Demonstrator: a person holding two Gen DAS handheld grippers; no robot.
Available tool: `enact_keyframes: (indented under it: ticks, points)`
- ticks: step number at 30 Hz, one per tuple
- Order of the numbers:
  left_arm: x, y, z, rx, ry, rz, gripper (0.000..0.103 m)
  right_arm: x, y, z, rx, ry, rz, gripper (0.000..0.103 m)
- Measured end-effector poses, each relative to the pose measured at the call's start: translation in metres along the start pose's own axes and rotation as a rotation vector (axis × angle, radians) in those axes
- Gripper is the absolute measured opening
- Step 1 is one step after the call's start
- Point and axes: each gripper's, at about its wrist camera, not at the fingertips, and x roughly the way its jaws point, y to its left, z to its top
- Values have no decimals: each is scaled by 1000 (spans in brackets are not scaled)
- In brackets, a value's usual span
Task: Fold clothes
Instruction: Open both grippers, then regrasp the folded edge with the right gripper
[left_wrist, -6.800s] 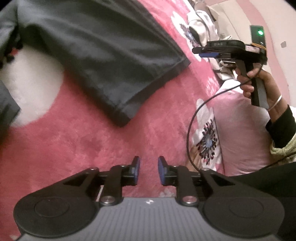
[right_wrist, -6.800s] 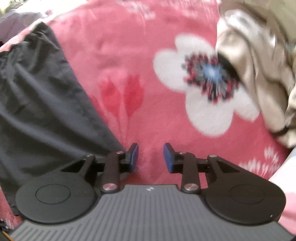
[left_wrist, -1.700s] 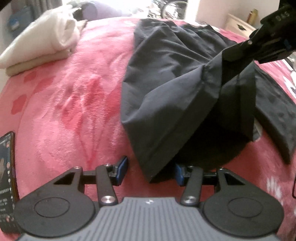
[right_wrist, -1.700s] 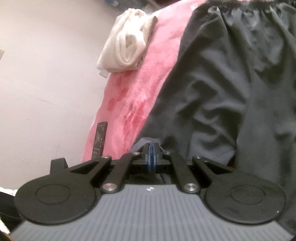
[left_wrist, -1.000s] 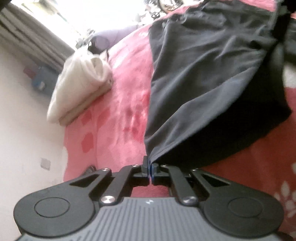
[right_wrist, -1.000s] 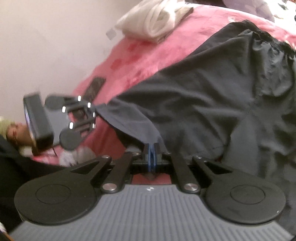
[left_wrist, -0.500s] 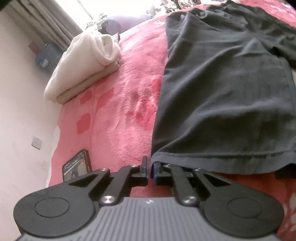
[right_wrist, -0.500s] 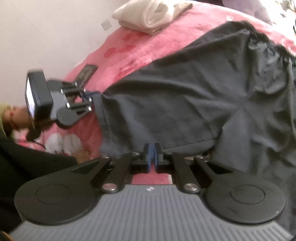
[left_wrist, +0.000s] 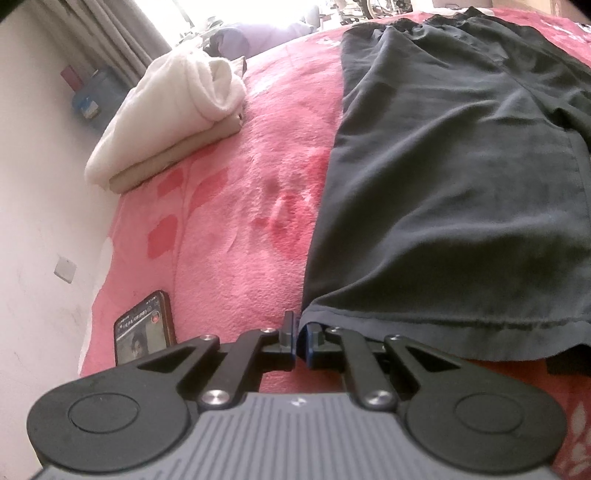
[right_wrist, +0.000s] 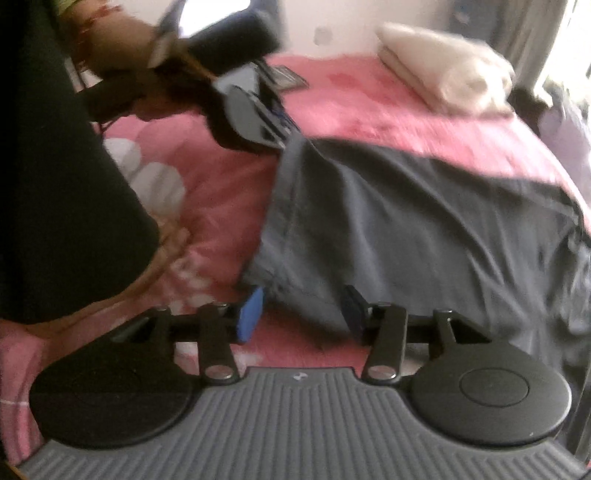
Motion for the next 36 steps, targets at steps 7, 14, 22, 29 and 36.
enact_keyframes:
  ticks: [7, 14, 22, 29, 36]
  points:
    - [2, 0, -1, -4, -4, -6, 8, 31, 11, 3, -125, 62, 4, 48]
    - [3, 1, 0, -11, -5, -13, 8, 21, -3, 8, -66, 58, 22, 4]
    - [1, 11, 12, -81, 33, -65, 24, -22, -90, 28, 278, -27, -2, 4]
    - [-3, 8, 23, -141, 40, -183, 32, -40, -166, 23, 541, -83, -57, 4]
    - [-2, -7, 21, -100, 43, -205, 36, -38, -188, 12, 632, -92, -61, 4]
